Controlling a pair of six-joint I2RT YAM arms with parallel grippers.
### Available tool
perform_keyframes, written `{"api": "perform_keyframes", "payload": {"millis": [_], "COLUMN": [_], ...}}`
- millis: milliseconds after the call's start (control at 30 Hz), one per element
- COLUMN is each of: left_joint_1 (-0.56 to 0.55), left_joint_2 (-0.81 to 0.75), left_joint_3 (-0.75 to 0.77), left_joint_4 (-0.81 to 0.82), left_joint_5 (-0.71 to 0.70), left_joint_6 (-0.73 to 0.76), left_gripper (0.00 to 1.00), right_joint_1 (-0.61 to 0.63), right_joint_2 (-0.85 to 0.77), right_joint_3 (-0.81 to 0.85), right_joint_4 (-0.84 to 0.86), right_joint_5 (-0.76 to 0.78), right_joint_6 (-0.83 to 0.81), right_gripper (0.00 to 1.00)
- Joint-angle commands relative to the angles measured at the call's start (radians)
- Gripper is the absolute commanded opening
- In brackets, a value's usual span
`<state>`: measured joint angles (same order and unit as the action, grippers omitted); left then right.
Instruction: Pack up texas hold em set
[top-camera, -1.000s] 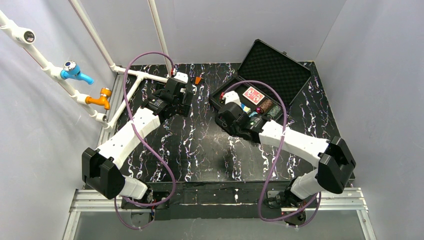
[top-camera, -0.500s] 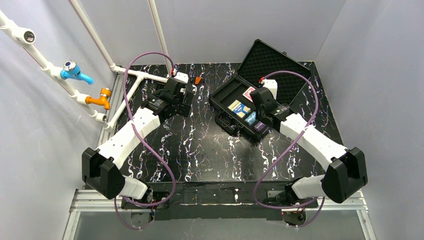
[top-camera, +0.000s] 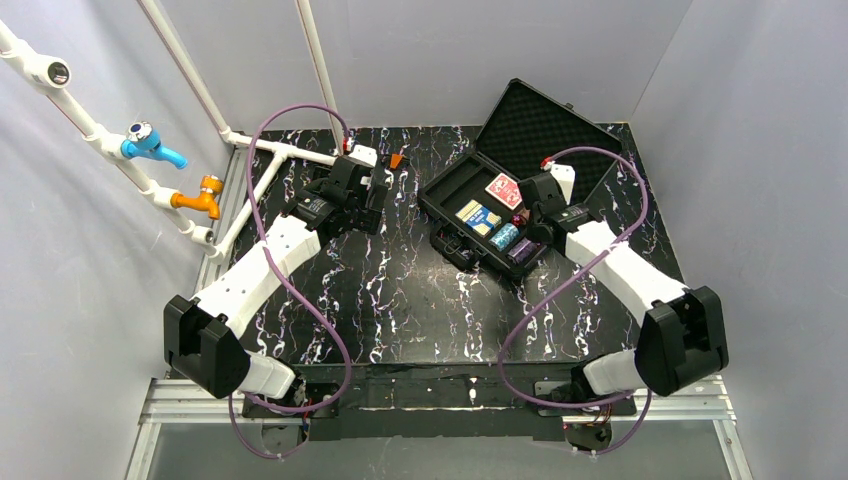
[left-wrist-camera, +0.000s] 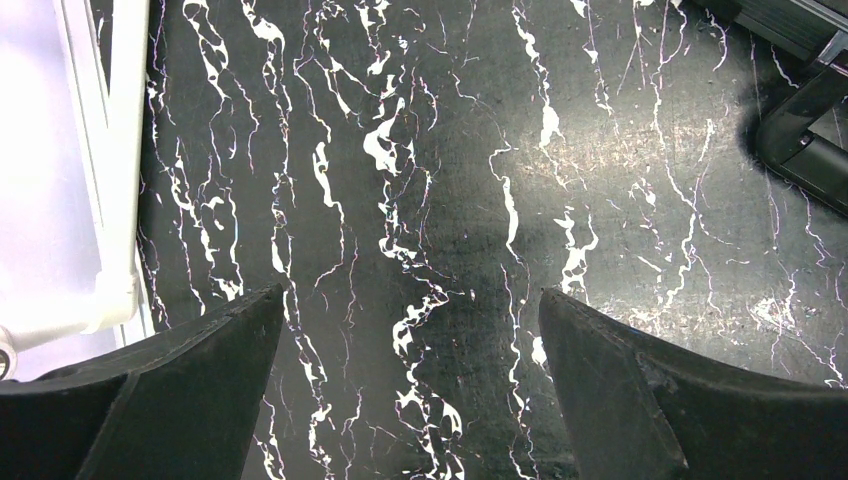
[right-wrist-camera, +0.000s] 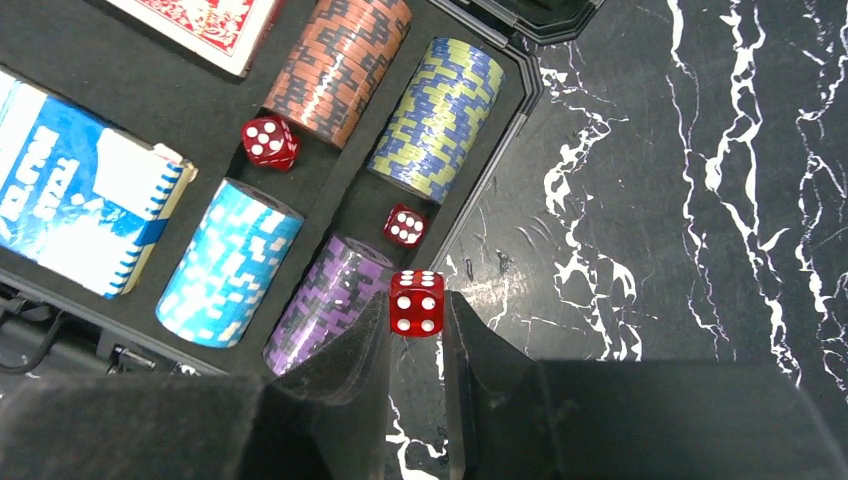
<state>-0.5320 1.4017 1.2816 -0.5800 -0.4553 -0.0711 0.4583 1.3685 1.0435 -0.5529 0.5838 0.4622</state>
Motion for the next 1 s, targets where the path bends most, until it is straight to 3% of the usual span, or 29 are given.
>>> {"api": "perform_keyframes", "payload": {"millis": [0, 833, 967], "left_joint_1": [-0.002, -0.008, -0.008], "left_joint_2": [-0.009, -0.006, -0.006], "left_joint_3": [0.014, 0.016, 0.015], "left_joint_4": [-0.018, -0.02, -0.019], "left_joint_5": [0.0, 0.004, 0.003], "left_joint_6": [-0.006, -0.006, -0.004], "left_gripper": [0.99, 0.99, 0.99], "right_joint_1": [-0.041, -0.111, -0.113], "right_joint_2": [0.043, 0.232, 0.238], "right_joint_3": [0.016, 0.068, 0.072], "right_joint_4": [0.047, 0.141, 0.145], "right_joint_5": [-0.045, -0.15, -0.163], "right_joint_6": [0.015, -0.028, -0.03], "right_gripper": [0.01, 0.01, 0.13]}}
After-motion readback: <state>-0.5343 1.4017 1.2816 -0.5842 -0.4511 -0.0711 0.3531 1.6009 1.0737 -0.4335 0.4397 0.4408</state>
